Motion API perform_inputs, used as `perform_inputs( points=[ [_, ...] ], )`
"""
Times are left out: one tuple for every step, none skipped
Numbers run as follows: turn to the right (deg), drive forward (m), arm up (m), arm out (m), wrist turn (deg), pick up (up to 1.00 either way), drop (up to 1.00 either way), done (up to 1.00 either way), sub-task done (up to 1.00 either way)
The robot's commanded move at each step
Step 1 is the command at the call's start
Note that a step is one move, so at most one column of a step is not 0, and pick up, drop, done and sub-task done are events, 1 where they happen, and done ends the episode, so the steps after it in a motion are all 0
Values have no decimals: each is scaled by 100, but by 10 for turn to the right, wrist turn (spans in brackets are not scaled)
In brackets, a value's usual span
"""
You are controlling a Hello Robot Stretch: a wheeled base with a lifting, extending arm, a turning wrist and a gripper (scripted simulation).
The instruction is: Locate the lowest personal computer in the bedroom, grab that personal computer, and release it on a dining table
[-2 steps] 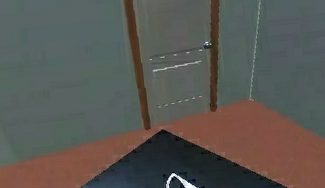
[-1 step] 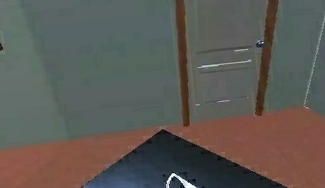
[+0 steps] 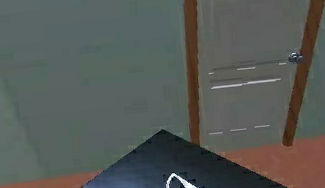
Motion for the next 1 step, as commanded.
perform_inputs(
  points=[
    [-450,0,0,0,0,0,0,0,0]
  ],
)
